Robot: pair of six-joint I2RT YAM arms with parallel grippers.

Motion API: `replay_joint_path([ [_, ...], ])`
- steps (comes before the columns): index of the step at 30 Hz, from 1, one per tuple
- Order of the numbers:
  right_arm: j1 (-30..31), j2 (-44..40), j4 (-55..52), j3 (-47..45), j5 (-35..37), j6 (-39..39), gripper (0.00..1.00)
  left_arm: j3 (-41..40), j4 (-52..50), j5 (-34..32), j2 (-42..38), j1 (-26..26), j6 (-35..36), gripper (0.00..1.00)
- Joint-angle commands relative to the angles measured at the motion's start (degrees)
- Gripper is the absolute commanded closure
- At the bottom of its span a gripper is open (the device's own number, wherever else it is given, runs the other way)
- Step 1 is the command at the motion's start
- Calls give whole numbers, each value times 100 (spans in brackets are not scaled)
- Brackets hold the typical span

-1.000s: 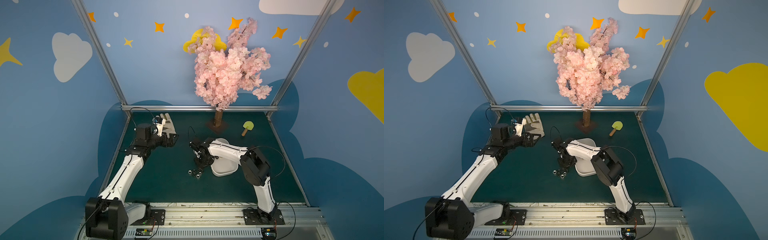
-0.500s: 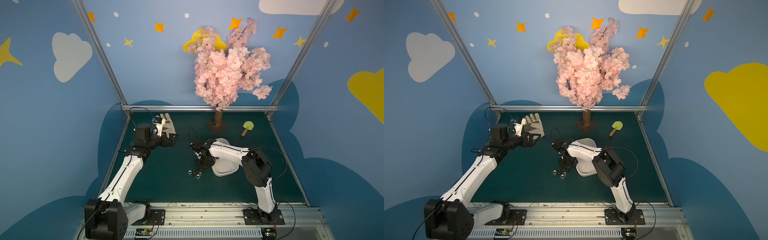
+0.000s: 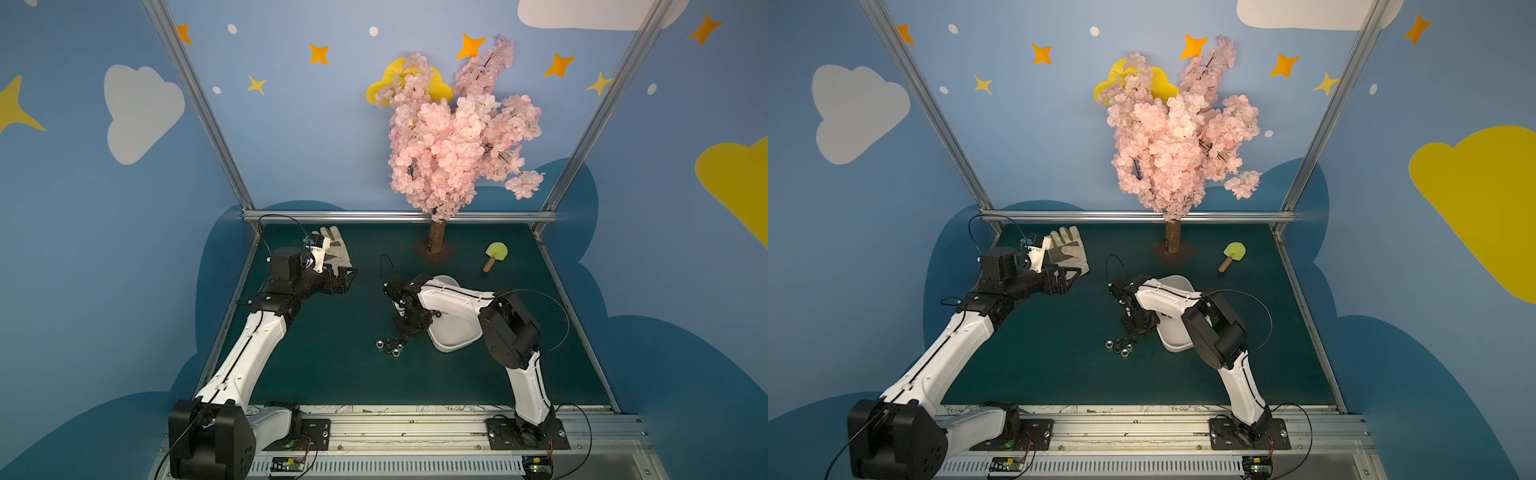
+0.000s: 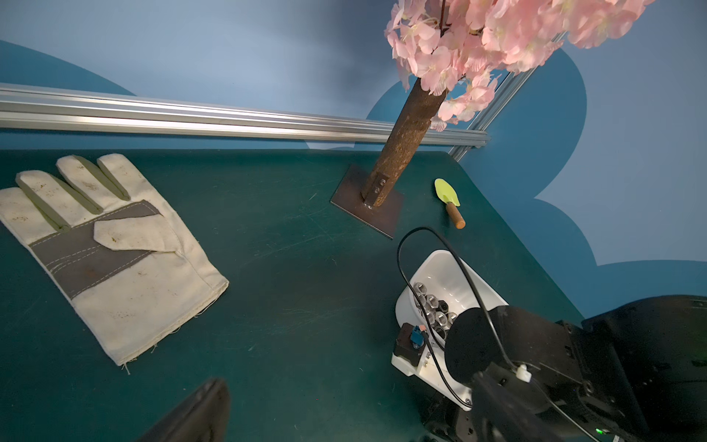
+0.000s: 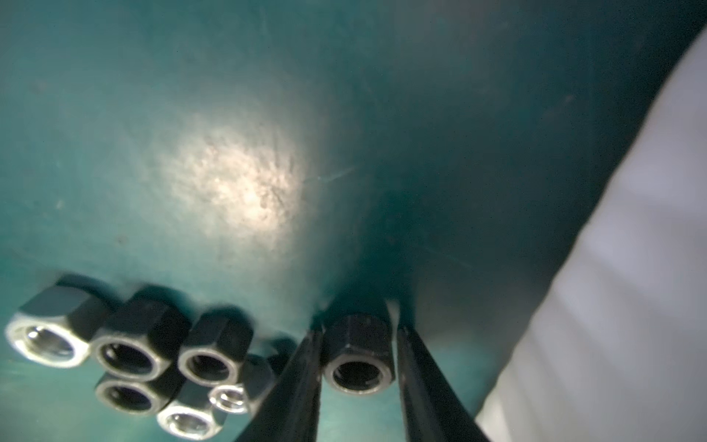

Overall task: Put the nuts on the desktop into the storage box
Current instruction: Pick up the nut from the center of the board, then place the nut in the storage box.

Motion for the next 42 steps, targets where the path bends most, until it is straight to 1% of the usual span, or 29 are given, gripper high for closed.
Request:
replay_joint_path([
  [1, 21, 204, -163, 150, 53, -78, 74, -28, -62, -21, -86, 6, 86, 0],
  [3, 46, 134, -178, 169, 121, -57, 80, -30, -65, -29, -93, 9, 95, 0],
  [5, 68, -64, -166, 198, 211, -26, 82, -23, -56, -32, -97, 18, 103, 0],
  [11, -45, -1034, -189, 483, 481, -56, 82, -47, -45, -34, -119, 18, 73, 0],
  [15, -562, -1545, -478, 394, 454, -93, 81, -98, 11, -119, -197, 1, 65, 0],
  [18, -990, -1776, -736, -18, 547, -159, 82, -101, 23, -141, -177, 17, 47, 0],
  [21, -1311, -2109, -725, -648, 524, -224, 82, -94, 11, -119, -156, 8, 38, 0],
  [25, -1602, -2351, -531, -1336, 415, -243, 82, -65, -111, -130, -177, 4, 97, 0],
  [29, -1819, -2116, -305, -1580, 291, -294, 82, -90, -137, -136, -174, -1, 114, 0],
  [37, -1939, -1061, -72, -1165, 275, -350, 82, -84, -88, -116, -82, -3, 120, 0],
  [40, -1948, -855, -78, -990, 319, -349, 81, -74, -74, -83, -52, 0, 109, 0],
  [42, -1961, -800, -95, -910, 367, -350, 77, -67, -71, -81, -45, 0, 109, 0],
])
